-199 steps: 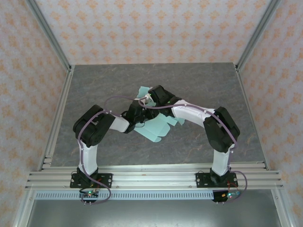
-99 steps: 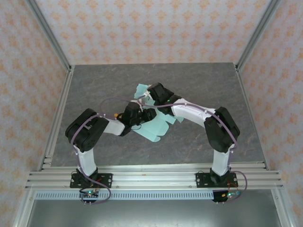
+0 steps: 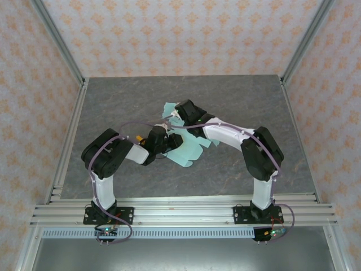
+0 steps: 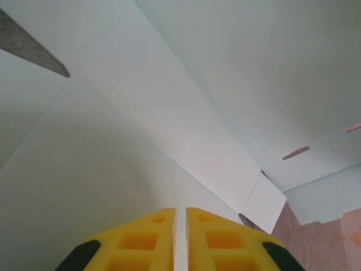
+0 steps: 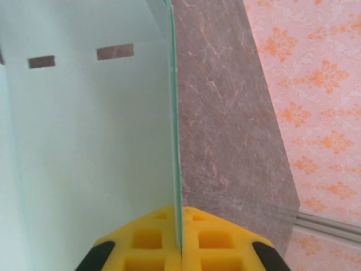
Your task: Fold the paper box
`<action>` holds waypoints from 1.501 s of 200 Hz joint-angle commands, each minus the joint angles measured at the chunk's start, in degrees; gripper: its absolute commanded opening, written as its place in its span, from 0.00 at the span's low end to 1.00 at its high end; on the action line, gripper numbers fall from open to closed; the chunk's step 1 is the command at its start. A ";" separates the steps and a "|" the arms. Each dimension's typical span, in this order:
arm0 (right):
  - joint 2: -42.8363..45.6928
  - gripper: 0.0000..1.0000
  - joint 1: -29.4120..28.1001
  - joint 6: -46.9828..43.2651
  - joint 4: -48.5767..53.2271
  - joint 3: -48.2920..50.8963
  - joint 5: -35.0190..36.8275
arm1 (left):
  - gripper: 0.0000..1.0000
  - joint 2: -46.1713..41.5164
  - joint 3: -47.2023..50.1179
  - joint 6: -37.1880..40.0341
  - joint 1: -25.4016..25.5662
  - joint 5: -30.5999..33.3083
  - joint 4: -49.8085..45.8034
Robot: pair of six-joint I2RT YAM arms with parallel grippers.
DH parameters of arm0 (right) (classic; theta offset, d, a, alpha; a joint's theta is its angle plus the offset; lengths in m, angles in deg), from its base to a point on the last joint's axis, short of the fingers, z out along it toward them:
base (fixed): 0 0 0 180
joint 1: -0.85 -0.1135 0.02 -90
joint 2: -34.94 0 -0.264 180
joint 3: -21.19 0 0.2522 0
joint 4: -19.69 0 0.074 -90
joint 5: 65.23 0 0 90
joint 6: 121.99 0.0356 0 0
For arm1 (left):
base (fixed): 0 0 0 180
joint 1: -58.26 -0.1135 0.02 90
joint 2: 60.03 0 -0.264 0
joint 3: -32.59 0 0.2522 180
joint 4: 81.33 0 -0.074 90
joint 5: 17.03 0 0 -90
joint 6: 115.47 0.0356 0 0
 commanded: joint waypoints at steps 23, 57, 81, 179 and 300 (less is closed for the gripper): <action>-0.78 0.00 -2.50 0.77 -2.50 0.80 3.62 | 0.10 4.57 0.57 -2.77 -0.27 1.13 2.40; -2.30 0.00 -3.13 -2.53 -7.98 3.69 8.07 | 0.09 4.85 0.93 -3.90 -0.27 1.32 3.62; -2.47 0.00 -3.22 -6.11 -12.79 5.31 10.38 | 0.10 4.37 1.10 -4.06 -0.25 1.49 3.45; 2.99 0.00 -1.10 -12.37 -19.83 8.66 3.65 | 0.31 -6.10 4.94 1.20 -3.60 2.24 -1.30; 9.79 0.00 5.60 -11.10 -6.79 6.61 -18.84 | 0.42 -29.83 1.74 12.40 -12.66 -1.61 -23.18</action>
